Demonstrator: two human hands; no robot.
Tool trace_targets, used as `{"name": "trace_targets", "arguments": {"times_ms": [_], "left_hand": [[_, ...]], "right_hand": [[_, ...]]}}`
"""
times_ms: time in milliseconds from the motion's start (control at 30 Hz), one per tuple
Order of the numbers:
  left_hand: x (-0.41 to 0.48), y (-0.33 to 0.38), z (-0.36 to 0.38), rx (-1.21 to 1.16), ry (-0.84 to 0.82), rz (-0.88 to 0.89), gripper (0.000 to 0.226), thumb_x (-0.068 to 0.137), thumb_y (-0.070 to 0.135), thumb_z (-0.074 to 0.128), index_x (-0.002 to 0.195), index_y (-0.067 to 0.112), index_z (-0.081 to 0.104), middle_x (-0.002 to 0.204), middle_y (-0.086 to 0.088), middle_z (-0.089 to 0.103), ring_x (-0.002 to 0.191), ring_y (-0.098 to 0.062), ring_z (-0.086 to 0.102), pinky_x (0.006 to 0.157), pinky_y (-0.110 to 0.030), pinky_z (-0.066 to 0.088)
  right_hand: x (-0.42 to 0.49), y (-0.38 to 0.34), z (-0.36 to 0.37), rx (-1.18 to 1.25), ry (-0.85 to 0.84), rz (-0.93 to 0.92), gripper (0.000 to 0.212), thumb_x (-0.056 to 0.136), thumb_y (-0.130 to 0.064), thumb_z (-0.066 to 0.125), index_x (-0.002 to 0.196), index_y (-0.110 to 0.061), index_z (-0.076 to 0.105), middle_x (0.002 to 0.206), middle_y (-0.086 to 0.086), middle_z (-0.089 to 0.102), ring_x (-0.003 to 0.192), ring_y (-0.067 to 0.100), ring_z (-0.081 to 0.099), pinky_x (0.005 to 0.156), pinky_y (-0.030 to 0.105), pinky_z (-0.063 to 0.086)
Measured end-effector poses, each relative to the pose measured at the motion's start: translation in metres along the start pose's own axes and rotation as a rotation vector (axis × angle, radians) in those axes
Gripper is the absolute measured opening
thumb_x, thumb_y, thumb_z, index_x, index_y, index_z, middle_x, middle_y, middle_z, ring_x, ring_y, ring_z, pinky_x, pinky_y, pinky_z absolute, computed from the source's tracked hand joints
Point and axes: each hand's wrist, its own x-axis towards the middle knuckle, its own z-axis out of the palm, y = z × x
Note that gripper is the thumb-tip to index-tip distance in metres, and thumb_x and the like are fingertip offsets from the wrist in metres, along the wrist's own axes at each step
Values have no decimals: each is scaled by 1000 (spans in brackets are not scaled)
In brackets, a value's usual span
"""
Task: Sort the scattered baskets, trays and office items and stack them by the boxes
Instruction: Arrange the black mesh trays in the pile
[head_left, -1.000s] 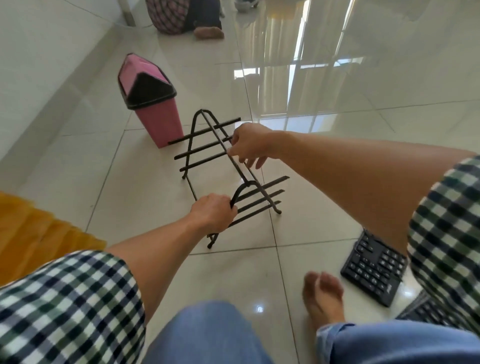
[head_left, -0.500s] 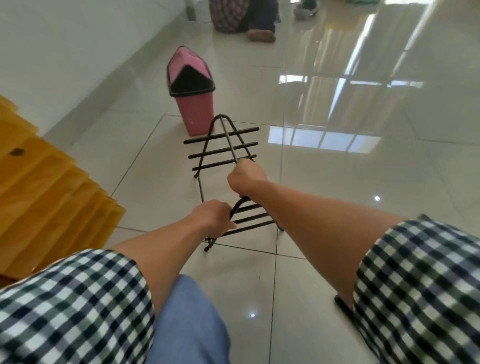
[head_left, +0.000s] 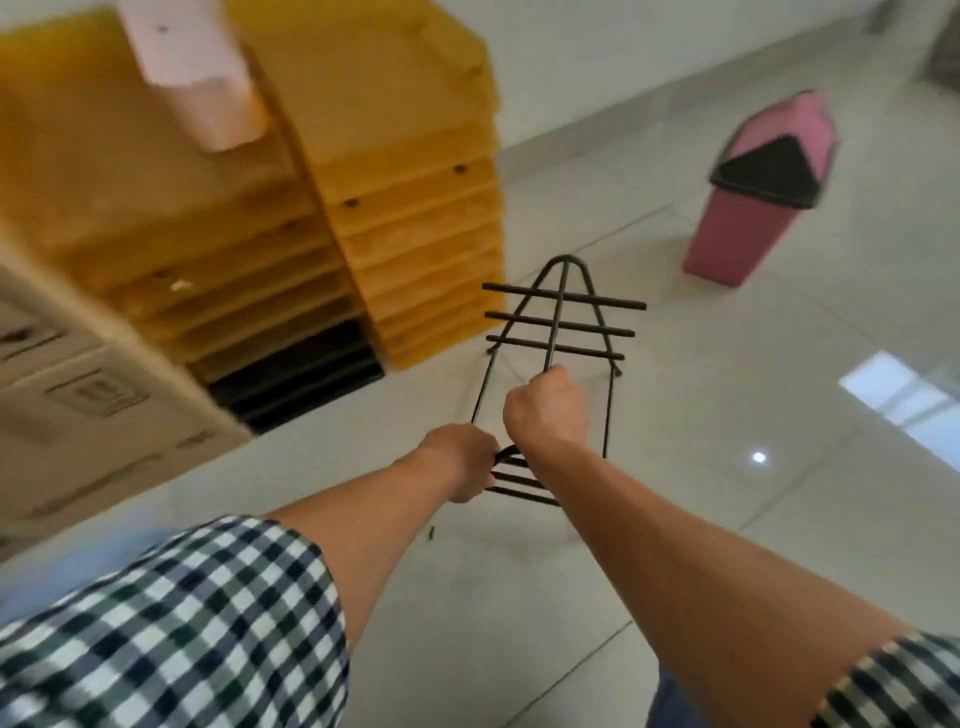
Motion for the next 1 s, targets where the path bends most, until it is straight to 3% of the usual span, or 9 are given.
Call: {"name": "trace_targets", "arguments": {"times_ms": [133,267,433,533,633,733,833,1000], "left_hand": [[-36,-32,28,-111,-22,-128,21,103,27,48,114,17,63,92,-1,60,79,-23,59,68,-34,46],[-68,-52,51,-203,-21,-227,16,104,26,46,106,18,60,101,-2,63,92,-25,62,81,-37,51],[-106,-71,74,-285,-48,-329,15,104,29,46,100,19,56,102,-3,63,92,-26,61,82,-38,52],[-129,-80,89,-331,-52,-395,18,104,27,45,93,17,55,93,-3,61,86,-26,60,77,-37,49],[-148,-87,102,-382,-46,-466,20,104,26,47,86,19,52,95,-4,63,87,-26,62,80,-37,50],[-155,-90,109,-419,-36,-504,14,103,23,49,91,16,54,99,-5,66,90,-26,64,83,-39,53],[-153,-93,108,-440,-14,-520,13,102,22,52,94,13,54,101,-7,67,90,-26,63,81,-36,50],[-144,-103,107,-482,-8,-519,24,103,29,52,104,7,62,102,-8,68,96,-27,64,89,-39,51]], "right_hand": [[-33,-18,35,16,-105,-78,23,92,-13,50,115,-11,54,88,0,57,73,16,53,56,28,39],[-64,-31,63,-36,-186,-150,29,95,-14,49,123,-11,53,105,6,63,84,22,53,66,32,42],[-97,-39,94,-86,-291,-253,26,93,-12,48,119,-12,52,93,1,54,83,23,54,60,30,42],[-118,-44,111,-110,-356,-300,24,91,-12,48,115,-13,51,93,1,53,85,24,56,67,36,48],[-137,-48,127,-137,-398,-341,19,91,-12,48,110,-14,49,87,0,49,82,25,53,66,35,44],[-144,-53,136,-145,-418,-355,24,92,-12,47,115,-14,49,87,0,48,82,24,52,66,36,44],[-138,-61,141,-133,-425,-366,29,94,-13,48,124,-12,51,102,5,59,86,24,55,69,36,48],[-130,-69,148,-160,-398,-386,32,98,-16,46,131,-13,47,94,4,55,84,24,55,69,35,47]]}}
